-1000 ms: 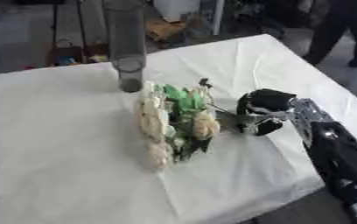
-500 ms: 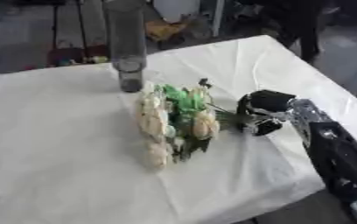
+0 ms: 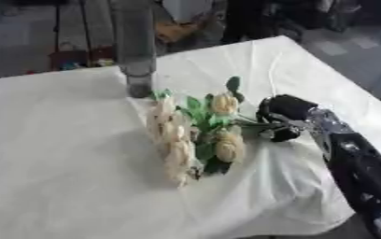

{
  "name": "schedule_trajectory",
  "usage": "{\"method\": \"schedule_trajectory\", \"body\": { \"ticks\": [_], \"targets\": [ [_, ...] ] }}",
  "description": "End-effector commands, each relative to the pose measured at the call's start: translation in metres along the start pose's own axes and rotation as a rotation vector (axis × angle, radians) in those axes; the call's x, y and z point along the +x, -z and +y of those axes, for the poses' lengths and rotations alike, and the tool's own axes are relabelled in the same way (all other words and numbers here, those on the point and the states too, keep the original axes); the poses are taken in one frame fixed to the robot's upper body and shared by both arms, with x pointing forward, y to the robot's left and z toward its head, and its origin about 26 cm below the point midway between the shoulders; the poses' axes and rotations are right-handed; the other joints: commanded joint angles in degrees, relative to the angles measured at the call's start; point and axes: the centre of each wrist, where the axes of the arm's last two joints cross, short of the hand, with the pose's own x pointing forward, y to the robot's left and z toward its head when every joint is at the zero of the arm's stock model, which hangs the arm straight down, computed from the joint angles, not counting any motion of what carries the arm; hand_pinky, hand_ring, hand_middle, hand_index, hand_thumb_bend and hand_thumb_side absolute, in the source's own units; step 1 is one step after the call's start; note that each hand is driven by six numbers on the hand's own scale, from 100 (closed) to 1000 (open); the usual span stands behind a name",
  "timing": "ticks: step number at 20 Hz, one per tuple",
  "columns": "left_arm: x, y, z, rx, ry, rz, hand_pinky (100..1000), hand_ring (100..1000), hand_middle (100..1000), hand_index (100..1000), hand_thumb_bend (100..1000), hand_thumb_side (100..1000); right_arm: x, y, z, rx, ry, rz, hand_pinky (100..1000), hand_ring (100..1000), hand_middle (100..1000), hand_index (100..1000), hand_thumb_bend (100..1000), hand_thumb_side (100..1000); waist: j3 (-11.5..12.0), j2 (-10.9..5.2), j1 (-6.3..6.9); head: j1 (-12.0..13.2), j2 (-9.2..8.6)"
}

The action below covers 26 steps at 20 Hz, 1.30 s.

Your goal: Arrange flowers into the vase.

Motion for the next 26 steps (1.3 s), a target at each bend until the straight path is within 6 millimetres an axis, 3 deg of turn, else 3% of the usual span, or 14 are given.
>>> {"method": "schedule_trajectory", "body": {
  "ticks": [1, 8, 14, 18, 26],
  "targets": [
    [0.006, 0.005, 0.004, 0.001, 0.005, -0.024, 591, 654, 746, 810, 769, 799, -0.008, -0.004, -0.009, -0.116, 0.002, 0.077, 100, 154, 225, 391, 100, 192, -0.09, -0.40, 0.11, -0.22, 0.20],
    [0.006, 0.005, 0.003, 0.001, 0.002, -0.025, 591, 654, 746, 811, 769, 800, -0.005, -0.005, 0.002, -0.258, 0.100, 0.181, 100, 100, 121, 377, 100, 231, -0.14, -0.41, 0.32, -0.35, 0.15],
    [0.006, 0.005, 0.003, 0.000, -0.001, -0.025, 592, 655, 746, 811, 770, 801, -0.004, -0.005, 0.003, -0.334, 0.181, 0.206, 100, 100, 100, 314, 100, 473, -0.13, -0.54, 0.41, -0.42, 0.07],
    [0.006, 0.005, 0.003, -0.001, -0.001, -0.024, 592, 656, 746, 812, 770, 800, -0.005, -0.004, -0.002, -0.371, 0.206, 0.208, 100, 100, 100, 206, 100, 669, -0.10, -0.64, 0.32, -0.42, 0.11],
    [0.006, 0.005, 0.003, -0.003, -0.001, -0.023, 592, 656, 746, 812, 771, 800, -0.009, 0.002, -0.028, -0.474, 0.300, 0.187, 100, 100, 100, 108, 100, 771, -0.04, -0.82, 0.13, -0.39, 0.18]
  ]
}}
